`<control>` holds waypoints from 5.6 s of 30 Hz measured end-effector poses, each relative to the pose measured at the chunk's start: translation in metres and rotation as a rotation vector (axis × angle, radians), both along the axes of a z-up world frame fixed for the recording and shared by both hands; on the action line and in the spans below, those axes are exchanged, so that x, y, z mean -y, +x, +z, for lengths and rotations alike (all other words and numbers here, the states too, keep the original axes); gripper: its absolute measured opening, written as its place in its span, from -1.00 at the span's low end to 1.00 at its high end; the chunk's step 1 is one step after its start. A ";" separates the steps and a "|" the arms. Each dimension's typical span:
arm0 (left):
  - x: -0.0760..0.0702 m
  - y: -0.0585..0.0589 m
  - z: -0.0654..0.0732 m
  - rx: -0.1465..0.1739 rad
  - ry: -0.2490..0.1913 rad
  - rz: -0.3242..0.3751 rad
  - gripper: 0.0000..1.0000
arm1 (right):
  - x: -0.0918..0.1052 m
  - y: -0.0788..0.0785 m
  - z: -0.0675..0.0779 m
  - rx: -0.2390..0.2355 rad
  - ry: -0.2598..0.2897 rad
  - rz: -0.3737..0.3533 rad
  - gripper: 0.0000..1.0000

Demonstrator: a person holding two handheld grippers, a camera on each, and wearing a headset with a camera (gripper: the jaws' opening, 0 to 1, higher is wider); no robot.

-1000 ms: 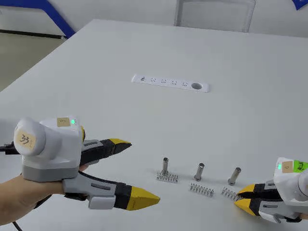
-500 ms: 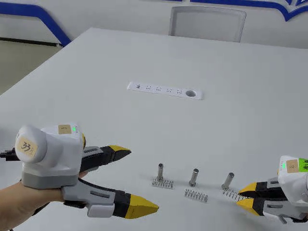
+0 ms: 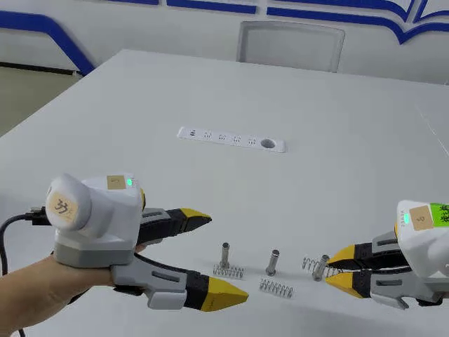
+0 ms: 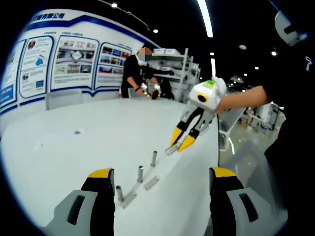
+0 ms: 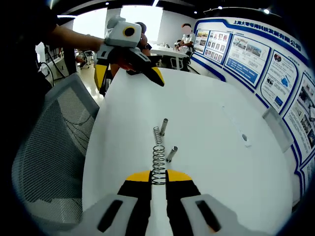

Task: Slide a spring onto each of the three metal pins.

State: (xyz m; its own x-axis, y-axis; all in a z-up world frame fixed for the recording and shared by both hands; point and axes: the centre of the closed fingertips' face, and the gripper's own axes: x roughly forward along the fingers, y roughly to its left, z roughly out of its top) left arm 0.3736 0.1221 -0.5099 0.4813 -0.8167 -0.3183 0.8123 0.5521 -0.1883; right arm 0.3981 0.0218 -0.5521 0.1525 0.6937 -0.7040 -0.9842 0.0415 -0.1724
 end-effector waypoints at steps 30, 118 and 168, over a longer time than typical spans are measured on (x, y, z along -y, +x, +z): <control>0.040 -0.020 -0.005 0.010 0.039 -0.162 -0.29 | -0.059 -0.053 0.036 0.016 0.058 0.196 -0.78; 0.050 -0.027 0.000 0.100 0.085 -0.217 -0.81 | -0.085 -0.060 0.087 -0.167 0.338 0.142 -0.76; 0.003 0.006 -0.002 0.065 0.074 -0.021 0.18 | -0.070 -0.018 0.086 -0.130 0.319 -0.002 -0.77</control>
State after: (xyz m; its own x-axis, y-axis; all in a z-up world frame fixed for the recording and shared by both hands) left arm 0.3795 0.1194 -0.5115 0.4856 -0.8025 -0.3466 0.8333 0.5448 -0.0939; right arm 0.3803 0.0913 -0.4662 0.0773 0.8818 -0.4653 -0.9969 0.0747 -0.0240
